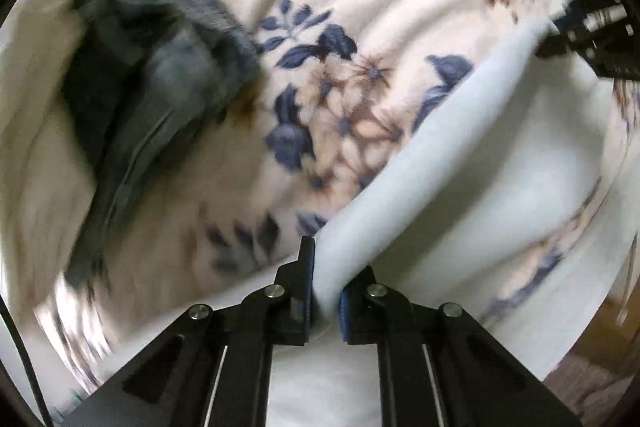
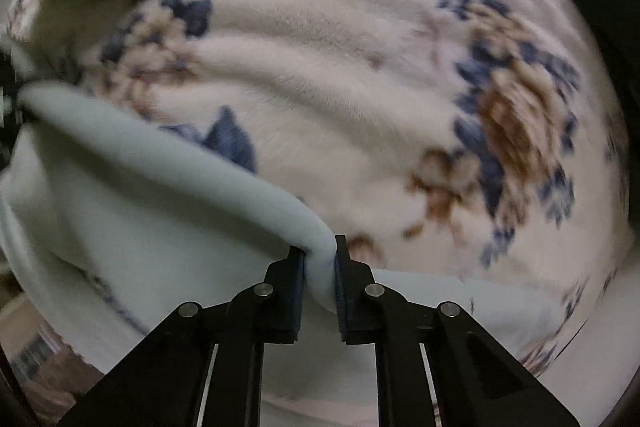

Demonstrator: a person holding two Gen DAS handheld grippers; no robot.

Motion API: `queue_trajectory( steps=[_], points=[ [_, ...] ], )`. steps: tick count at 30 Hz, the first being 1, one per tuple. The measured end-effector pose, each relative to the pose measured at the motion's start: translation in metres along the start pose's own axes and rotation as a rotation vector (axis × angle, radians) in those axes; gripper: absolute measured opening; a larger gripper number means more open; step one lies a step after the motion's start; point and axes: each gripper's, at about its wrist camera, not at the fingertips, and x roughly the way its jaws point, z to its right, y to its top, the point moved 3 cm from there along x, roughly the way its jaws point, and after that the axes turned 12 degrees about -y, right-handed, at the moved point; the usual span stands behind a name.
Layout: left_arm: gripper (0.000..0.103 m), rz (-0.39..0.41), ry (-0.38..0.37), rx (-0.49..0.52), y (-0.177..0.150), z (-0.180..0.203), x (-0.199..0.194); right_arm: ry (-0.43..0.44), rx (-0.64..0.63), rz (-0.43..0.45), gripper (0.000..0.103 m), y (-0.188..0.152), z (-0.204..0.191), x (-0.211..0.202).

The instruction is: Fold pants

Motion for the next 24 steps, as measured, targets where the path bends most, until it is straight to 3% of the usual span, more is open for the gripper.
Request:
queue_trajectory(
  steps=[5, 8, 10, 12, 14, 17, 20, 24],
  points=[
    [0.007, 0.147, -0.029, -0.199, -0.062, 0.027, -0.08, 0.053, 0.136, 0.067, 0.013, -0.077, -0.002, -0.046],
    [0.007, 0.205, -0.063, -0.295, -0.093, 0.064, -0.072, 0.063, 0.191, 0.086, 0.013, -0.124, -0.021, -0.078],
    [0.007, 0.212, -0.086, -0.352, -0.11, 0.103, -0.025, 0.07, 0.227, 0.091, 0.013, -0.164, -0.037, -0.087],
    [0.007, 0.19, -0.106, -0.401, -0.147, 0.128, -0.01, 0.08, 0.256, 0.076, 0.013, -0.203, -0.057, -0.08],
    [0.007, 0.144, -0.124, -0.441, -0.184, 0.15, 0.012, 0.097, 0.271, 0.046, 0.013, -0.232, -0.076, -0.069],
    [0.007, 0.07, -0.148, -0.497, -0.213, 0.166, 0.064, 0.095, 0.258, -0.016, 0.013, -0.276, -0.108, -0.04],
    [0.007, 0.008, -0.163, -0.539, -0.231, 0.172, 0.119, 0.071, 0.24, -0.067, 0.013, -0.304, -0.135, -0.004],
    [0.007, -0.018, -0.137, -0.549, -0.23, 0.169, 0.156, 0.035, 0.252, -0.094, 0.015, -0.309, -0.15, 0.027]
  ],
)
